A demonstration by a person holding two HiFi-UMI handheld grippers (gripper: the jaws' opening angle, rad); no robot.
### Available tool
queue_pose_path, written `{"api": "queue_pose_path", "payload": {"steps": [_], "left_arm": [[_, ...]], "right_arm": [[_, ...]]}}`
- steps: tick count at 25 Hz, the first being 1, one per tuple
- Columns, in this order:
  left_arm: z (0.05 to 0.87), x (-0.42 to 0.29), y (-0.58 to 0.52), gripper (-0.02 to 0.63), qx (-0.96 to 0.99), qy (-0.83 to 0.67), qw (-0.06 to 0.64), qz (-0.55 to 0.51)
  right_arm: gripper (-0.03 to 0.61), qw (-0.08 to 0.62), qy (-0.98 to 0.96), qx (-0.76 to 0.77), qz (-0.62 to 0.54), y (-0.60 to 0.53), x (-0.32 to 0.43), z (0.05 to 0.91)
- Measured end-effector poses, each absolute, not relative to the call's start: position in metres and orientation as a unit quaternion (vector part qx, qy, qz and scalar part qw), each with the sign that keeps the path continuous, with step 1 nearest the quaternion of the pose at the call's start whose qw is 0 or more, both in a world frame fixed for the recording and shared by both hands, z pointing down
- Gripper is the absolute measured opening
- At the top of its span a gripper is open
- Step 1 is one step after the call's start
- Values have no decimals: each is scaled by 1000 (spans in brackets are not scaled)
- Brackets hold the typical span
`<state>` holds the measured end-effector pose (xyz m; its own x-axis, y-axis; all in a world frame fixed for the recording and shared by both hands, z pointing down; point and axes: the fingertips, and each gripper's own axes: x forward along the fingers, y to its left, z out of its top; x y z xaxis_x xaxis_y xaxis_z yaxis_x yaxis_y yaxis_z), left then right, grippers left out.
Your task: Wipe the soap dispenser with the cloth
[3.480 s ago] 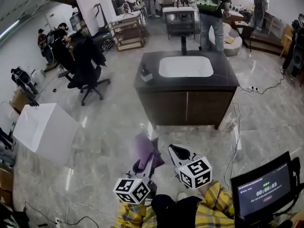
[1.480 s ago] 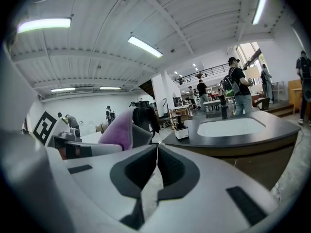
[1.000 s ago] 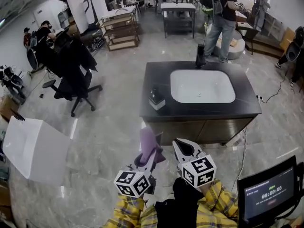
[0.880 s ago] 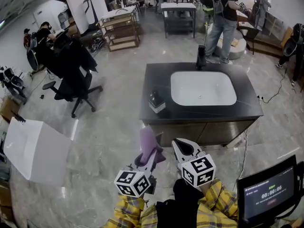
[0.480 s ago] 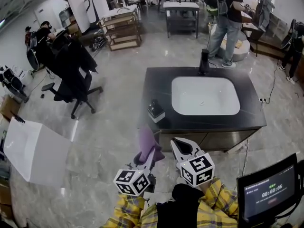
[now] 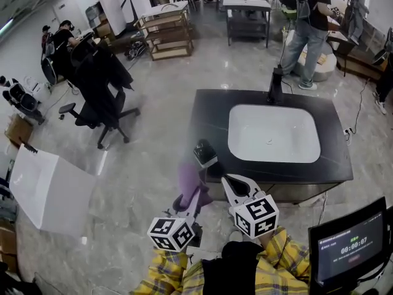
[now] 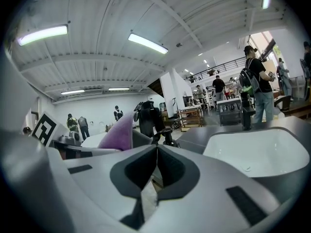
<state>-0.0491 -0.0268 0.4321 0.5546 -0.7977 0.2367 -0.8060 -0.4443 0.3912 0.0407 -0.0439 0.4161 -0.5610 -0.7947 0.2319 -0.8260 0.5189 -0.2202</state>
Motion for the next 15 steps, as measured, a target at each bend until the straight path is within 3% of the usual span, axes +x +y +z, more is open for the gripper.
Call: {"api": "queue_pose_path", "payload": {"steps": [15], "left_arm": [[440, -59, -68, 87, 819, -523, 238, -8]], "right_arm": [[6, 59, -883, 441, 148, -91, 49, 424]]}}
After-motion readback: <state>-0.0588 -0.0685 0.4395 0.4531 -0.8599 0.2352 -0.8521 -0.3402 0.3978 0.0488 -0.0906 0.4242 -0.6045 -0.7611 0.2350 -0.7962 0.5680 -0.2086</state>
